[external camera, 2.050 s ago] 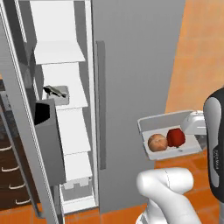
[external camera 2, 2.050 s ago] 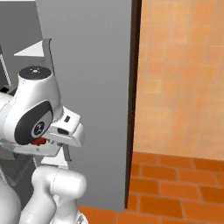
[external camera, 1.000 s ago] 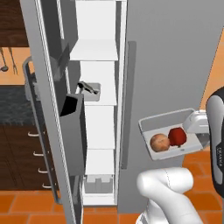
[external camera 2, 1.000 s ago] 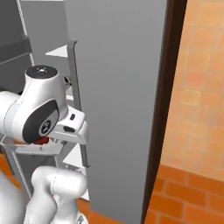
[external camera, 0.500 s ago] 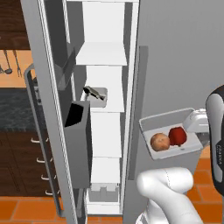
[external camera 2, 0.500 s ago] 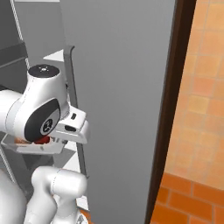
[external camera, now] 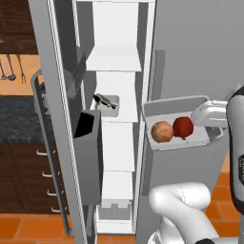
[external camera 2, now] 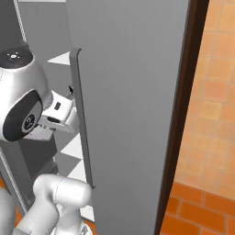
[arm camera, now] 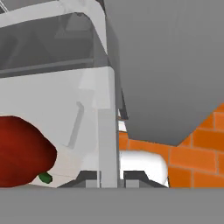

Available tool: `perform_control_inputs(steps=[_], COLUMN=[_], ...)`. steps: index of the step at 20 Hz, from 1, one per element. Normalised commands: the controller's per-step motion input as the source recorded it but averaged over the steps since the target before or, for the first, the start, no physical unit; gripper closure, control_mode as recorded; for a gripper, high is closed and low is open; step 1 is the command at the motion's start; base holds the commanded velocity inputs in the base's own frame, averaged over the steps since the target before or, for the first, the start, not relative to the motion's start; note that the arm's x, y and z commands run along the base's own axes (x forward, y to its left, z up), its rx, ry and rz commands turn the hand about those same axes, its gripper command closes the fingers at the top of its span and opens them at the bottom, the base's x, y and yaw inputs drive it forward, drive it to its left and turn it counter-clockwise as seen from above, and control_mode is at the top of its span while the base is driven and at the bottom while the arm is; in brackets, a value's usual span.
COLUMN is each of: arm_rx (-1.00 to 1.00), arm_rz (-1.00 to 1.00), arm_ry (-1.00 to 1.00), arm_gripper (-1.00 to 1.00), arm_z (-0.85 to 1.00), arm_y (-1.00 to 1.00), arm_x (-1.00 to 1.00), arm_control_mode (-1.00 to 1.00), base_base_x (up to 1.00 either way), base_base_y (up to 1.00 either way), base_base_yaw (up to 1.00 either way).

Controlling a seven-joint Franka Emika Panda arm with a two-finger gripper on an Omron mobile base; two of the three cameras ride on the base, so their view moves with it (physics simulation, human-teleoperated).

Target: Take the meat container that has the fish and place it on the second highest rack of the freezer. Then take the vegetable container that has the bell pepper and onion and place it on the highest rack of the freezer.

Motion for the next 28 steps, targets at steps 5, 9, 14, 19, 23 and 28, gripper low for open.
perform_control_inputs(steps=[5, 9, 14, 19, 23, 28], arm_rx=[0.13, 0.24, 0.29, 0.03, 0.05, 0.18], arm_rz=[-0.40, -0.52, -0.45, 0.03, -0.41, -0.43], arm_ry=[-0.14, -0.08, -0.01, 0.03, -0.08, -0.08], arm_gripper=[1.00, 1.00, 1.00, 1.00, 1.00, 1.00], arm_z=[0.52, 0.09, 0.01, -0.03, 0.13, 0.48], arm_y=[0.59, 0.45, 0.28, 0.05, 0.53, 0.55], arm_x=[0.35, 0.34, 0.48, 0.29, 0.18, 0.00], arm_control_mode=[-1.00, -1.00, -1.00, -1.00, -1.00, -1.00], base_base_x=[0.00, 0.00, 0.00, 0.00, 0.00, 0.00], base_base_y=[0.00, 0.00, 0.00, 0.00, 0.00, 0.00], base_base_yaw=[0.00, 0.00, 0.00, 0.00, 0.00, 0.00])
